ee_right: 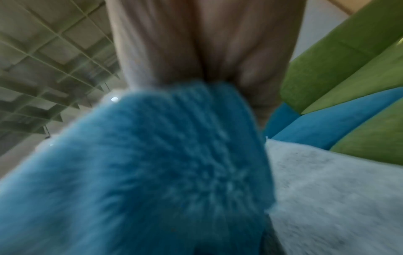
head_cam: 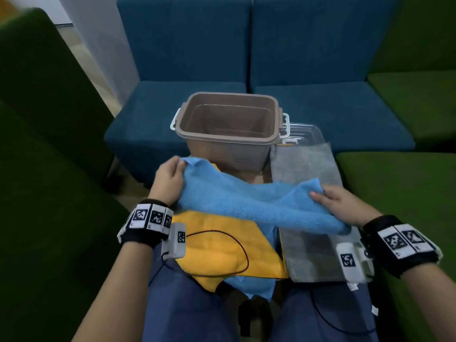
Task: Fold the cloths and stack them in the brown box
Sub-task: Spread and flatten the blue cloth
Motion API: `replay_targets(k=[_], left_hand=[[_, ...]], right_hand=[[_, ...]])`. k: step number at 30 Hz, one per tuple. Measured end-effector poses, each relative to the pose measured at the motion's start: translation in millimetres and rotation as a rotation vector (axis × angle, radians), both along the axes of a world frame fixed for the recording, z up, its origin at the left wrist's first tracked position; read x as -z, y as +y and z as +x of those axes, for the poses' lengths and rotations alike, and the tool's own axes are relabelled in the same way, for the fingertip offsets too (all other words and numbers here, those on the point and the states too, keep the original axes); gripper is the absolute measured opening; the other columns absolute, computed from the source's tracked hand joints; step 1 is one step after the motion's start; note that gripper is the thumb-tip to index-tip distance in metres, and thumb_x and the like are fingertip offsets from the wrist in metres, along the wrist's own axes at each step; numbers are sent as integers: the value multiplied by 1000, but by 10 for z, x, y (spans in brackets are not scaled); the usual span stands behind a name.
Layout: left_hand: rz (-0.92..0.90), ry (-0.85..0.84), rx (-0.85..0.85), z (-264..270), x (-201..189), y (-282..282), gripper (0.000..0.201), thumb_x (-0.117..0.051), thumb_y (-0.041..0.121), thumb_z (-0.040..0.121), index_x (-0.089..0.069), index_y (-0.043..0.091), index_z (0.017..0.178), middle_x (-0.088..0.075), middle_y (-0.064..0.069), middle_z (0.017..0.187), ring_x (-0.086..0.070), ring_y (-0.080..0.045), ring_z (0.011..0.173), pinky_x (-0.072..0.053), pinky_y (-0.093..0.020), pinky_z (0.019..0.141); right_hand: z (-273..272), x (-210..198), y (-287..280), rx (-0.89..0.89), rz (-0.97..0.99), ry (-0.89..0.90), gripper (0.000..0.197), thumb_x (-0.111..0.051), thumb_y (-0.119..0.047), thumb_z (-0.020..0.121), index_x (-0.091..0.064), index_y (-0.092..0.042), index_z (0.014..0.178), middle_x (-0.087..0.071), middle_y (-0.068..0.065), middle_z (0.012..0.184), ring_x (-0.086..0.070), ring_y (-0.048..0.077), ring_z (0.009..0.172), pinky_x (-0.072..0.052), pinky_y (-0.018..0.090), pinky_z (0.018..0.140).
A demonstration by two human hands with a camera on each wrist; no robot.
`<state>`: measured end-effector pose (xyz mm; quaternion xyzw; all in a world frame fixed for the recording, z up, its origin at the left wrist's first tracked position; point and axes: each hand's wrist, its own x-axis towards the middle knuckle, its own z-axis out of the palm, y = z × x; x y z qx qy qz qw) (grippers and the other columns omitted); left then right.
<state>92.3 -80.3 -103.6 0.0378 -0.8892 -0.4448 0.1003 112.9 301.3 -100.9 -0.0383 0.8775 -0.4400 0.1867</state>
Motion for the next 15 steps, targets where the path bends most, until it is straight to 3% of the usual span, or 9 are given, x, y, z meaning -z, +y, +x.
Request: replay_targets(k=[3,5,7,9,12,15], left_hand=[[-37,-204,37,62,162,-47,36,-44,14,100,-42,12,65,-40,0,60,-38,-17,60,-29,-32,56],[-71,-237,-16,92,231,-53,35,-44,16,100,-41,8,66,-41,-3,61,-40,-21,62,-28,-33,56],[-91,-228,-83,117,277,-14,36,-45,16,100,-40,8,66,-42,-7,62,-42,-25,65,-29,-34,58],[-105,-228,-167,108,314,28,38,-45,17,100,-37,11,63,-42,-6,61,-43,-29,67,-30,-34,61],[-177,-319,-238,80,387,69,38,-44,19,98,-34,16,61,-48,-10,68,-49,-35,76,-37,-37,67],[-212,-421,-206,101,481,116,35,-50,20,91,-37,14,59,-55,-25,103,-53,-41,96,-44,-45,86]], right_hand=[[14,83,74,-64,108,-36,23,-50,-22,100,-68,-8,98,-72,10,95,-66,19,84,-50,26,75],[6,118,58,7,101,-15,25,-50,-23,101,-67,-6,96,-71,13,92,-68,18,81,-51,31,74],[29,121,7,64,68,36,24,-49,-18,101,-63,-15,81,-67,3,76,-62,-3,64,-46,14,60],[26,166,-20,155,22,94,29,-48,-13,101,-56,-23,74,-59,-9,70,-56,-10,56,-39,6,54],[16,287,-38,272,59,184,20,-49,-14,101,-58,-15,83,-60,-7,74,-56,2,69,-40,7,57],[-19,525,-57,242,166,123,17,-53,-19,99,-60,-5,93,-62,8,93,-59,24,87,-44,29,77]])
